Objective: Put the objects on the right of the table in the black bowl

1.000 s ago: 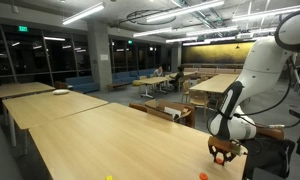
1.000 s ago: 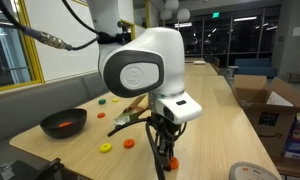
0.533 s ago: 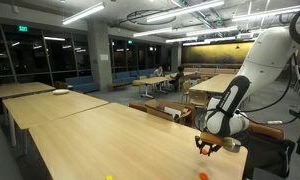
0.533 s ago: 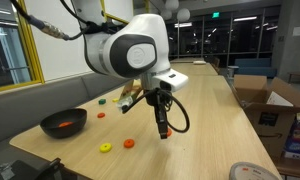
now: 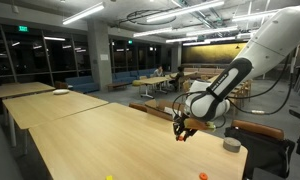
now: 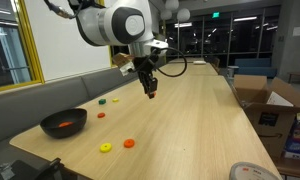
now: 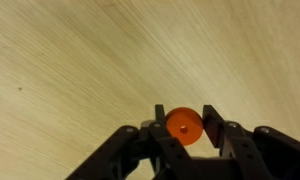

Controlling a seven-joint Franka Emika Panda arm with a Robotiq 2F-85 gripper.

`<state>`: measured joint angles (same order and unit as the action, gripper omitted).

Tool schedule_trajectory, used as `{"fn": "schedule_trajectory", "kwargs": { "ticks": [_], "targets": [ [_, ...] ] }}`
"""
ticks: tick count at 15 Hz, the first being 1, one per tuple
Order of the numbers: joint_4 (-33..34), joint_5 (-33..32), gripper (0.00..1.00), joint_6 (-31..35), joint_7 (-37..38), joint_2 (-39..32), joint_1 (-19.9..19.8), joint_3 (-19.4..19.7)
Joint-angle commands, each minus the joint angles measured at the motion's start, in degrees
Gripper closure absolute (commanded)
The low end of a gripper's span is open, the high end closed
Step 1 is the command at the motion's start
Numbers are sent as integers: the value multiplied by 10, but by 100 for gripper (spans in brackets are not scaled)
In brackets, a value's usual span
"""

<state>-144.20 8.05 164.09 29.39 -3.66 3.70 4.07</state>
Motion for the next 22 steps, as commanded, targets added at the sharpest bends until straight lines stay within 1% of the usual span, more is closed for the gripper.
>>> {"fn": "schedule_trajectory", "kwargs": {
  "ticks": [1,6,8,10,13,15,18,22],
  "targets": [
    [71,81,74,-39,-143,-21,-9,-48],
    [148,198,74,-98,-347,-58,-24,-98],
    [172,225,74,-136,-427,-76,-37,-109],
    [185,236,74,-177,-502,-91,-53,-115],
    [186,213,74,-240,-575,-104,-66,-116],
    [178,192,74,-278,-603,-104,-62,-118],
    [166,145,74,-328,-619,-95,-46,-124],
    [138,78,74,-368,-620,-76,-13,-147]
  ]
}}
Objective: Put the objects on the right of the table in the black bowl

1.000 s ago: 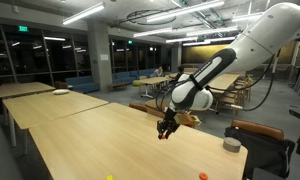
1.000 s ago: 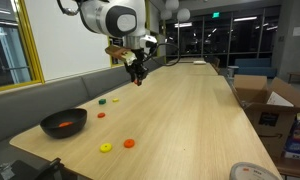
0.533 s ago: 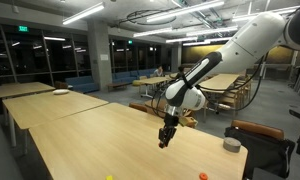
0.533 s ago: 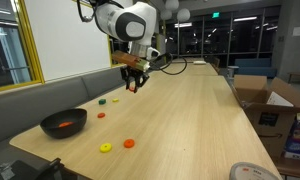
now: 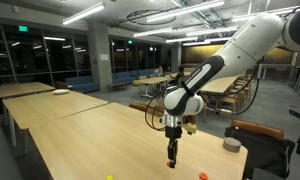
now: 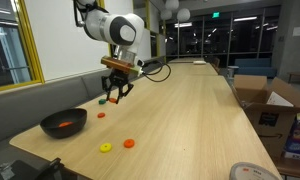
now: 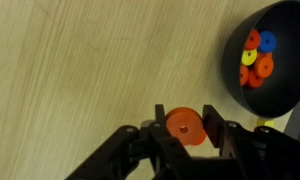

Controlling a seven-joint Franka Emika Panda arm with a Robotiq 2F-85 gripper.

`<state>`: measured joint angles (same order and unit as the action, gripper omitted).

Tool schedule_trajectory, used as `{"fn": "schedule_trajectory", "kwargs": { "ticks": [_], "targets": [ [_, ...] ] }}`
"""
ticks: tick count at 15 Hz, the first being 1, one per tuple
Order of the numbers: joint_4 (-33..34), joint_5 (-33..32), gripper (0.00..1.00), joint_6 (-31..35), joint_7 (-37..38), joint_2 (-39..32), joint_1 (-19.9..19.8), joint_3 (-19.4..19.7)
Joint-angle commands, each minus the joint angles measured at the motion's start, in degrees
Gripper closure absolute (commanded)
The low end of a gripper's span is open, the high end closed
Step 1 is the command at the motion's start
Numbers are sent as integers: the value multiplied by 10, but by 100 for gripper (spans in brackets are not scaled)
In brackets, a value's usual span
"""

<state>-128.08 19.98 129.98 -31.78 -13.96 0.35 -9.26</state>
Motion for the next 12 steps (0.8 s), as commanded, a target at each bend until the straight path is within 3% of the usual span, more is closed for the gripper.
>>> {"fn": "schedule_trajectory", "kwargs": {
  "ticks": [1,12],
  "targets": [
    [-25,-59,74,-35,-9,28,29,-19],
    [-47,-234,74,-72,-40,51,109,-70]
  ]
}}
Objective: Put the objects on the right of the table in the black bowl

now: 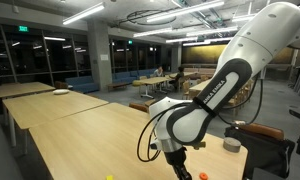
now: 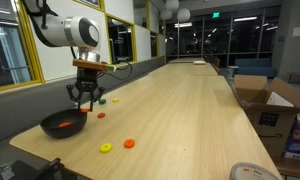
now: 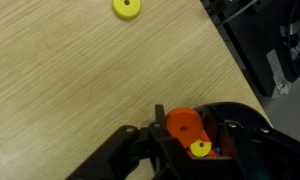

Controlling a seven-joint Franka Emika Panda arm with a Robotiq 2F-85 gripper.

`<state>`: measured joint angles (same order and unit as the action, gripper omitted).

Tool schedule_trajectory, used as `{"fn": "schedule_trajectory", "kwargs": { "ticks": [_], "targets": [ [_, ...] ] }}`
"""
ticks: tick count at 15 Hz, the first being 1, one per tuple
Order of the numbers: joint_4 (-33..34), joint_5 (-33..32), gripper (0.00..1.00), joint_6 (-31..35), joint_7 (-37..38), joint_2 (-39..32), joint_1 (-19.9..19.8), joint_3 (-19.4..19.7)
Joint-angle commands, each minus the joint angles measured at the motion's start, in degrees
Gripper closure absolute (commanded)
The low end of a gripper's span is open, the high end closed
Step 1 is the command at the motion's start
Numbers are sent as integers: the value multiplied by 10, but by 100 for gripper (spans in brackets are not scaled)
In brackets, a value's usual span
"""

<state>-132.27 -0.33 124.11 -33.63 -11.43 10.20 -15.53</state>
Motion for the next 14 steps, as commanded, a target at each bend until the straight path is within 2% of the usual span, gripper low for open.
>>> {"fn": "schedule_trajectory", "kwargs": {
  "ticks": [1,4,8,14],
  "targets": [
    [-3,-40,74,-14,-27,25,15,-11],
    [-3,-45,74,-8,-53,31,24,-21],
    [-10,-12,74,11,-112,43,24,-32],
    [-30,95,74,84,-186,61,21,-39]
  ]
}}
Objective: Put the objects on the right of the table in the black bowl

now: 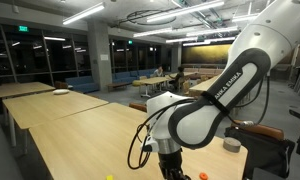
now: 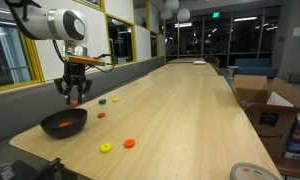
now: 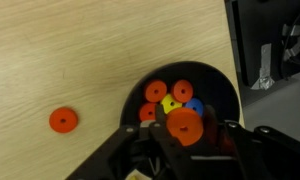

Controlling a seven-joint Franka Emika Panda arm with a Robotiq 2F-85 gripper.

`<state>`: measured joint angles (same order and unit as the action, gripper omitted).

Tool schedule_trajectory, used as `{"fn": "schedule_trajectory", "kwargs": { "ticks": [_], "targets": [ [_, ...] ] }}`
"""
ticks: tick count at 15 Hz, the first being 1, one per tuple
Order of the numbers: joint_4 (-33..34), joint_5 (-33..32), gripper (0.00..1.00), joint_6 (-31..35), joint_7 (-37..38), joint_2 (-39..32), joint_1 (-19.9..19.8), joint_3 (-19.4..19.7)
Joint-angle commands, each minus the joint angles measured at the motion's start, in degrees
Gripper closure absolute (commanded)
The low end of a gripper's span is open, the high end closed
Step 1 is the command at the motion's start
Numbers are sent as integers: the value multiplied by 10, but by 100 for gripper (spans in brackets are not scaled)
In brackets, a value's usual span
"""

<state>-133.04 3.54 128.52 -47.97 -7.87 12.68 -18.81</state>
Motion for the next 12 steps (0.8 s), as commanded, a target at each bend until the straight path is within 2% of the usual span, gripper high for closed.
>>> {"fn": "schedule_trajectory", "kwargs": {
  "ticks": [1,7,8,9,12],
  "targets": [
    [-26,72,74,52,-53,27,-2,-6],
    [-39,129,74,76,-86,30,0,-6],
    [-38,136,33,73,-86,30,0,-6],
    [-38,142,32,70,-89,30,-1,-5],
    [-37,157,12,64,-91,33,-2,-4]
  ]
}}
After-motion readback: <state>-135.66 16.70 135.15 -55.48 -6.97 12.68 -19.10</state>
